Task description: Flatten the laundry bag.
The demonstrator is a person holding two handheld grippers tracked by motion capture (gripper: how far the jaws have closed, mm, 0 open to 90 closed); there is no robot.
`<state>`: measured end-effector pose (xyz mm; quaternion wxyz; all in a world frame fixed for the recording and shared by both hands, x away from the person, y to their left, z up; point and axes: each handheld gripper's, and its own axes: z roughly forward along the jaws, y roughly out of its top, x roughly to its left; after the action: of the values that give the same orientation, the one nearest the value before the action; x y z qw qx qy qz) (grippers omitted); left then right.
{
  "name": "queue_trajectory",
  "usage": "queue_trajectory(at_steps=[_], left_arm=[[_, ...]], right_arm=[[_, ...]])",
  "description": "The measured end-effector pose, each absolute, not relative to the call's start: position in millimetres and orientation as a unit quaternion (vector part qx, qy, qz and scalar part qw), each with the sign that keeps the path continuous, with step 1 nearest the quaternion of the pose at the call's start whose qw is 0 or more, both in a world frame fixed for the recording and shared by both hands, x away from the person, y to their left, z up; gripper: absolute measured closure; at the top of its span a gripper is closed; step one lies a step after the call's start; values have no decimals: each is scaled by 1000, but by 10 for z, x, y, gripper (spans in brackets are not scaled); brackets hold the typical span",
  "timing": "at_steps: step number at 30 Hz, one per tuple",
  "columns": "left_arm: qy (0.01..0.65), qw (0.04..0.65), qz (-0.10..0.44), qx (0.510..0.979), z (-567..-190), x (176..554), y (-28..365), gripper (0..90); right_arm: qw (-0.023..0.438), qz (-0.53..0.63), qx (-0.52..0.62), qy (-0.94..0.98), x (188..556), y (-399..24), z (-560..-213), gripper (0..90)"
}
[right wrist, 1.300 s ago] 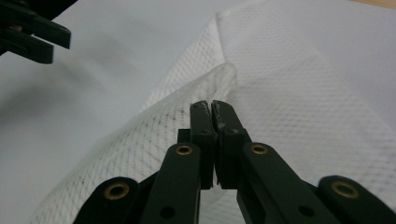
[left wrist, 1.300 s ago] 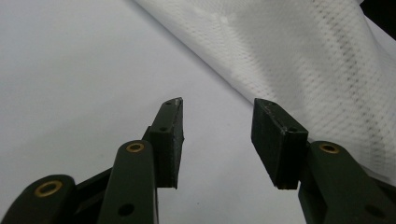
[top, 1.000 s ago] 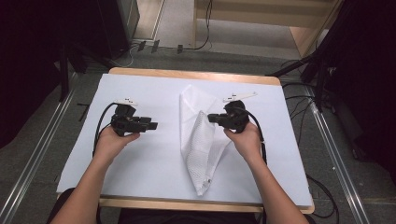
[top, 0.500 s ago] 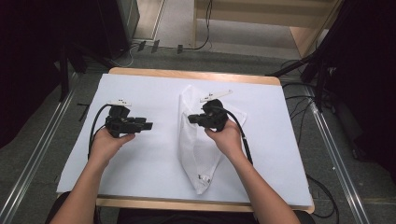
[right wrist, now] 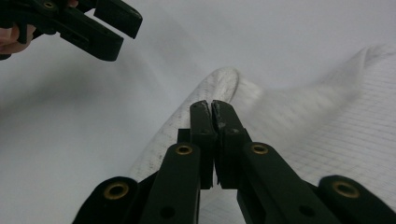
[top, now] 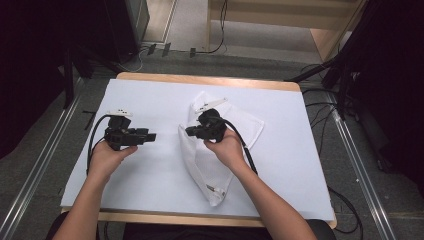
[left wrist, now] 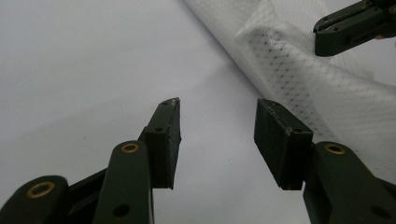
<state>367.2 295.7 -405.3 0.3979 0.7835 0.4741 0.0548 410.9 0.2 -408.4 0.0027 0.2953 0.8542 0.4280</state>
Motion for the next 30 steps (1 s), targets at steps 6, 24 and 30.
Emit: queue_trajectory(at_steps=[6, 24, 30], left_arm=[[487, 397, 62, 775, -4059, 3632, 3067, 510], [503, 399, 67, 764, -4073, 3621, 3205, 498], [496, 399, 62, 769, -4070, 3698, 3132, 499]], right_arm=[[-9, 424, 276, 862, 4049, 179, -4120, 896], [-7, 441, 261, 859, 3973, 185, -4048, 720], [5, 438, 285, 853, 3996, -57, -4079, 721]])
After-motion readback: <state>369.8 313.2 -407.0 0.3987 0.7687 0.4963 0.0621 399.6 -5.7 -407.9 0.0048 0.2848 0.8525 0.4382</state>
